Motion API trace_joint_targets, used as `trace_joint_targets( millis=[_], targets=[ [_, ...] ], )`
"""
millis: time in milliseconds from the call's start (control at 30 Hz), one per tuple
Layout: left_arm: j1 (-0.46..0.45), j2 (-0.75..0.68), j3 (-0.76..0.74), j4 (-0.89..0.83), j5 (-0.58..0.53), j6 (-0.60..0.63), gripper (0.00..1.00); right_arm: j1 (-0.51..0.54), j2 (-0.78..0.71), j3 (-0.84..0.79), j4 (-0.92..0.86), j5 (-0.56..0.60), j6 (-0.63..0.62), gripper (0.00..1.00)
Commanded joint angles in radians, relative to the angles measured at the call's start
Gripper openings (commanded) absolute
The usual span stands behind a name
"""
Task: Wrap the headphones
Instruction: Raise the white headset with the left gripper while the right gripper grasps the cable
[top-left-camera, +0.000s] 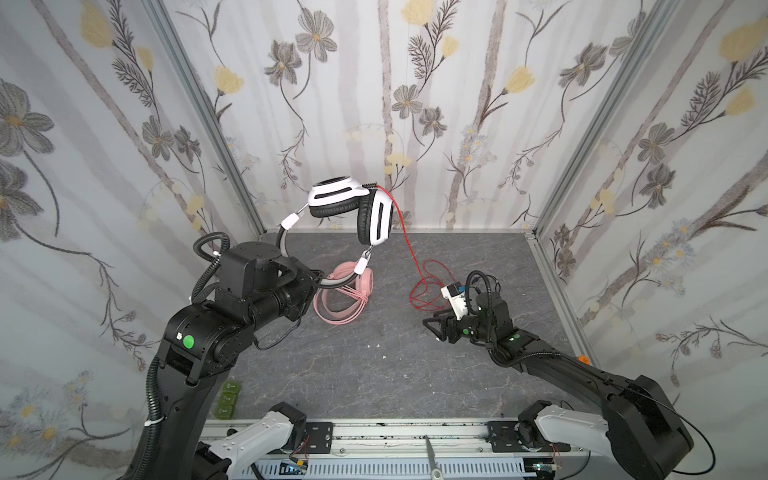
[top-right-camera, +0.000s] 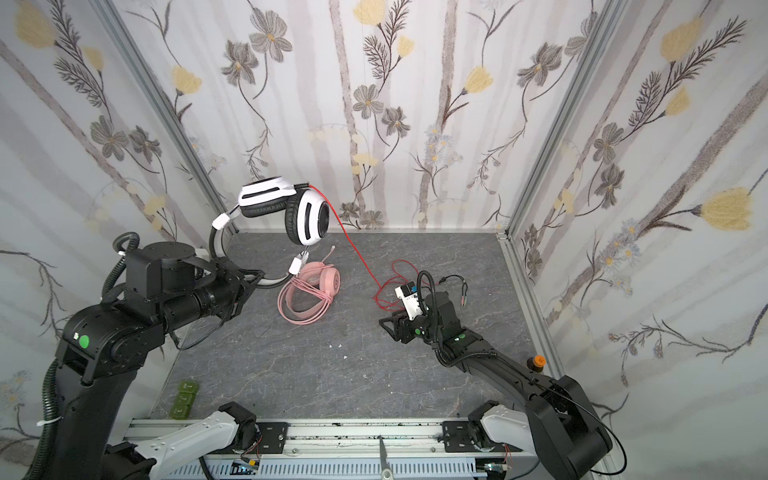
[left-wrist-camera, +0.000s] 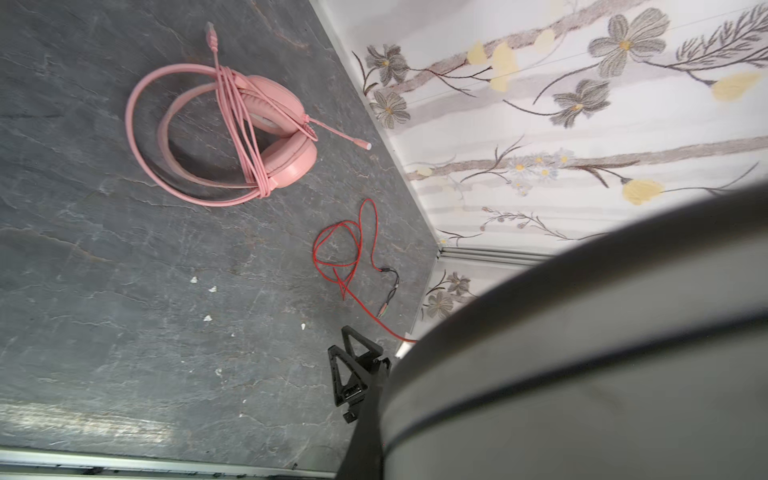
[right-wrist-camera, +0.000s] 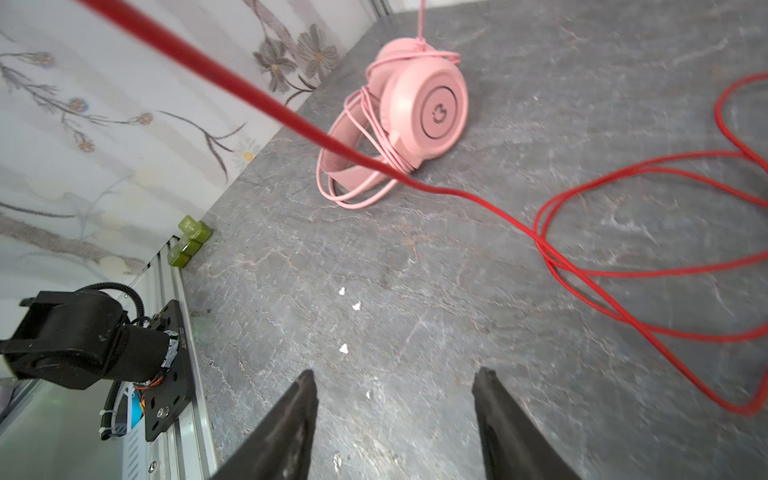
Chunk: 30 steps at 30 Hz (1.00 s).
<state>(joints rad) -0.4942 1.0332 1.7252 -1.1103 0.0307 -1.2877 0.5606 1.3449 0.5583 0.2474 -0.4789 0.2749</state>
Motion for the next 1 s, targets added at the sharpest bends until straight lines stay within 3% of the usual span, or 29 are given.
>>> trace_joint_targets(
  millis=[0,333,567,967],
  targets=[
    [0.002,0.009,0.037,0.136,0.032,-0.053,0.0,0.012,-0.001,0.02,0.098,0.057,-0.036,0.61],
    [0.002,0.014,0.045,0.196,0.092,-0.085,0.0,0.028,0.005,-0.002,0.309,0.105,-0.037,0.59],
    [0.001,0.031,0.074,0.193,0.107,-0.081,0.0,0.029,0.113,0.048,0.368,0.179,-0.032,0.57],
    [0.002,0.054,0.112,0.178,0.112,-0.073,0.0,0.023,0.343,0.223,0.359,0.209,-0.101,0.56]
  ],
)
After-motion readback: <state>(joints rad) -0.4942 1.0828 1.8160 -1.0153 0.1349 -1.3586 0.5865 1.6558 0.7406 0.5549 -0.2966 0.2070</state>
